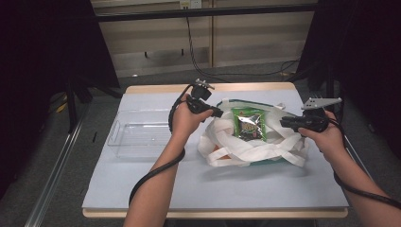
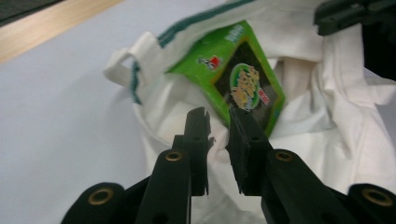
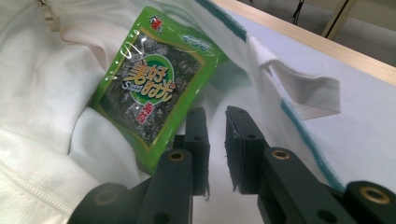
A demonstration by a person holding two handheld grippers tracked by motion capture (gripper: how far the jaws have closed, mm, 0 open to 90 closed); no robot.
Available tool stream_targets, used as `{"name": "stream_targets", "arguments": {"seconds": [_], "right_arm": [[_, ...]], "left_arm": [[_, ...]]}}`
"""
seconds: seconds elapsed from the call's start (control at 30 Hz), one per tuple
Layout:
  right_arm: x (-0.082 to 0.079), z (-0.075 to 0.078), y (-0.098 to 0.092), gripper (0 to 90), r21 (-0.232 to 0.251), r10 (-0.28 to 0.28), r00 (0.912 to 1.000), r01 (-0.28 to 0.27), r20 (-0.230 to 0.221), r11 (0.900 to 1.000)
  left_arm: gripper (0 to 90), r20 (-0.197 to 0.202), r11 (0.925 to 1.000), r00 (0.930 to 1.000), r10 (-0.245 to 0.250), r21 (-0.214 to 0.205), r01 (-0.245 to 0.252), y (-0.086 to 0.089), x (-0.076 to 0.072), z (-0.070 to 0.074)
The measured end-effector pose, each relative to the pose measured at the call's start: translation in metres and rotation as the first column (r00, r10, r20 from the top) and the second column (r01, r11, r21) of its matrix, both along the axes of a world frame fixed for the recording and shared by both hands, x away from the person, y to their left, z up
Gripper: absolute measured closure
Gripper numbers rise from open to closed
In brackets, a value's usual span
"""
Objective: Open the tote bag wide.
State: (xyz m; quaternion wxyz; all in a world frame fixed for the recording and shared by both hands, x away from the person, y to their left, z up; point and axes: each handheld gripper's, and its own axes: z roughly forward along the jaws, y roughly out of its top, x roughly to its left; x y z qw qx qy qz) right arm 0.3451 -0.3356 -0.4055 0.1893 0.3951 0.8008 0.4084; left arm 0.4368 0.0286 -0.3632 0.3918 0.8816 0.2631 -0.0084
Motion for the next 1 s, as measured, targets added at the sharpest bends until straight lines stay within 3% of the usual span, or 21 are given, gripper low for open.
{"name": "stream_targets", "arguments": {"seconds": [0.17, 0.3, 0.43, 0.5, 0.67, 0.83, 0.93, 1.0], "right_arm": [[0.005, 0.001, -0.005, 79.2, 0.0, -0.028, 0.9996, 0.028, -0.003, 0.9996], [0.008, 0.001, -0.012, 79.3, 0.003, -0.058, 0.9983, 0.058, 0.005, 0.9983], [0.013, -0.002, -0.017, 79.7, 0.0, -0.098, 0.9952, 0.098, -0.002, 0.9952], [0.015, -0.003, -0.018, 79.9, 0.003, -0.108, 0.9942, 0.108, -0.003, 0.9942], [0.02, -0.007, -0.021, 80.3, -0.008, -0.136, 0.9906, 0.136, -0.009, 0.9906], [0.02, -0.008, -0.02, 77.7, 0.006, -0.124, 0.992, 0.125, -0.023, 0.9922], [0.018, -0.006, -0.012, 74.2, -0.012, -0.115, 0.9931, 0.114, -0.025, 0.9934], [0.018, -0.005, -0.009, 73.4, 0.007, -0.103, 0.9944, 0.103, -0.025, 0.9946]], "left_arm": [[80.6, -0.031, 0.9996, 0.9991, -0.029, 0.004, 0.029, -0.008, -0.007, -0.01], [80.6, -0.025, 0.9984, 0.9983, -0.052, 0.021, 0.052, -0.012, -0.013, -0.018], [80.6, -0.035, 0.9989, 0.9983, -0.045, 0.012, 0.046, -0.012, -0.014, -0.028], [80.7, -0.039, 0.9991, 0.9984, -0.042, 0.0, 0.042, -0.012, -0.014, -0.031], [81.0, -0.029, 0.9988, 0.9985, -0.047, 0.014, 0.047, -0.012, -0.014, -0.029], [79.5, -0.027, 0.9991, 0.9987, -0.043, -0.003, 0.043, -0.009, -0.015, -0.03], [78.6, -0.024, 0.9989, 0.9986, -0.046, -0.003, 0.046, -0.009, -0.015, -0.029], [78.4, -0.023, 0.9985, 0.9983, -0.053, 0.011, 0.053, -0.01, -0.014, -0.028]]}}
